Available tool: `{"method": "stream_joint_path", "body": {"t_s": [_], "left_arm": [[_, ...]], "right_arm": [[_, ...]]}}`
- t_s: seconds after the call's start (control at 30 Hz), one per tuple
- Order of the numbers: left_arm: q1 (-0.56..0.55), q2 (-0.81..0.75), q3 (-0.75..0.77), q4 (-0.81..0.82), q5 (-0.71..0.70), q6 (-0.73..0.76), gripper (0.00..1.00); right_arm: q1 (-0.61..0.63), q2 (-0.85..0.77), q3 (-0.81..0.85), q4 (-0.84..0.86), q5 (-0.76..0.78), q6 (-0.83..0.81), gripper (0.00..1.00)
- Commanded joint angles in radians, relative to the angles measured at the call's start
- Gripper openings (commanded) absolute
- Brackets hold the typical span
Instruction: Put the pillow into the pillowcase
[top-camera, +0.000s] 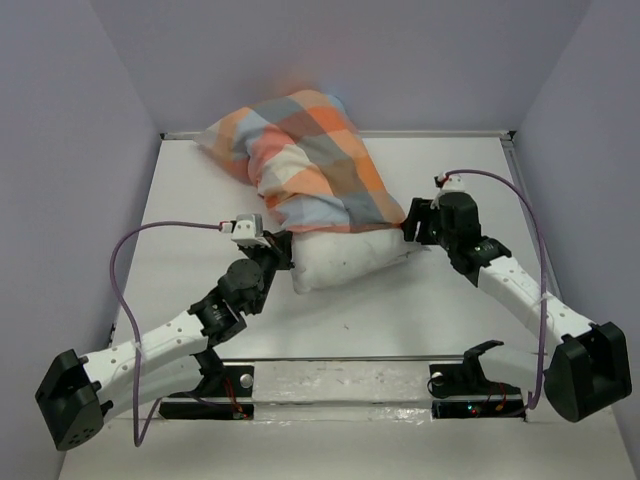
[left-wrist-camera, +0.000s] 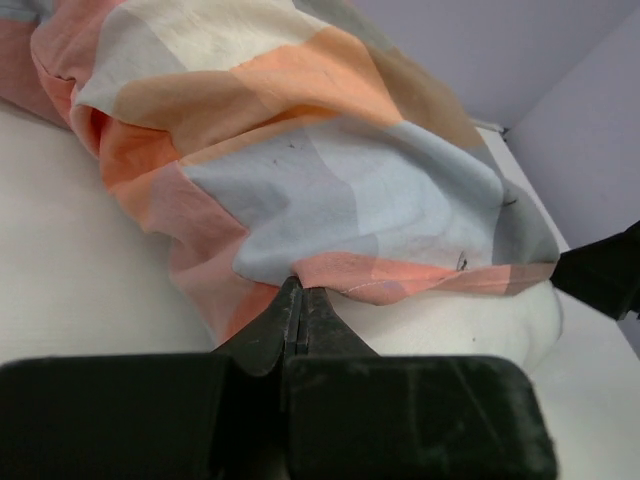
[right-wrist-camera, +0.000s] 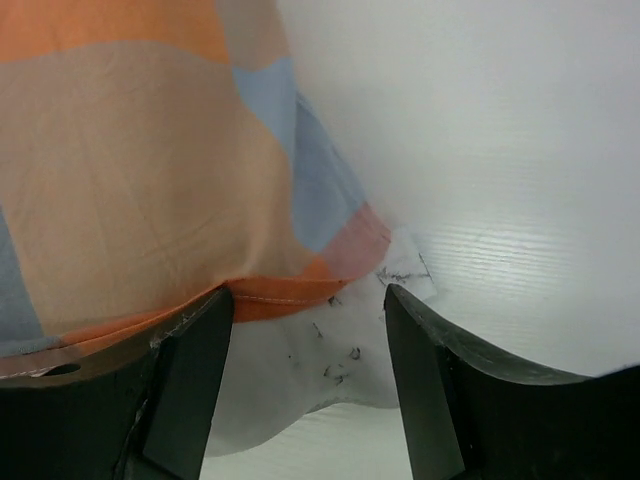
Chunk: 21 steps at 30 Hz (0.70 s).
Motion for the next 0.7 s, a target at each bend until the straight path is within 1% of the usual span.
{"method": "stream_joint_path", "body": {"t_s": [0.0, 0.07, 0.17, 0.23, 0.27, 0.3, 0.37, 0.4, 0.43, 0.47, 0.5, 0.57, 0.63, 0.67], "left_arm": [[0.028, -0.032, 0.093, 0.052, 0.055, -0.016, 0.00], [0.031, -0.032, 0.102, 0.048, 0.068, -0.018, 0.00], [0.036, -0.043, 0.130, 0.025, 0.063, -0.004, 0.00], [0.042, -0.053, 0.160, 0.006, 0.060, 0.004, 0.00], [0.049, -0.055, 0.169, 0.000, 0.056, 0.013, 0.00], [0.051, -0.055, 0.179, -0.009, 0.051, 0.015, 0.00], [0.060, -0.050, 0.205, -0.036, 0.039, 0.025, 0.00], [0.071, -0.043, 0.222, -0.046, 0.034, 0.037, 0.00], [0.080, -0.038, 0.228, -0.056, 0.025, 0.044, 0.00], [0.091, -0.036, 0.232, -0.079, 0.005, 0.047, 0.00], [0.106, -0.032, 0.240, -0.090, -0.003, 0.045, 0.00], [0.172, -0.036, 0.245, -0.138, 0.005, 0.032, 0.00], [0.239, -0.050, 0.248, -0.173, 0.031, 0.007, 0.00], [0.259, -0.053, 0.255, -0.184, 0.036, 0.004, 0.00]], "right_arm": [[-0.003, 0.018, 0.056, 0.018, -0.240, -0.076, 0.68], [-0.003, 0.021, 0.055, 0.024, -0.272, -0.085, 0.67], [-0.003, 0.021, 0.050, 0.027, -0.251, -0.091, 0.63], [-0.003, 0.027, 0.038, 0.058, -0.243, -0.096, 0.54], [-0.003, 0.034, 0.038, 0.058, -0.246, -0.094, 0.44], [-0.003, 0.041, 0.038, 0.050, -0.254, -0.094, 0.44], [-0.003, 0.042, 0.010, 0.039, -0.219, -0.050, 0.39], [-0.003, 0.032, -0.010, 0.054, -0.187, -0.033, 0.31], [-0.003, 0.018, -0.036, 0.074, -0.179, -0.016, 0.29], [-0.003, -0.023, -0.098, 0.099, -0.168, 0.008, 0.28], [-0.003, -0.047, -0.128, 0.142, -0.123, 0.063, 0.29], [-0.003, -0.097, -0.177, 0.208, -0.121, 0.094, 0.31], [-0.003, -0.091, -0.203, 0.240, -0.139, 0.108, 0.31], [-0.003, -0.084, -0.208, 0.239, -0.147, 0.148, 0.32]]}}
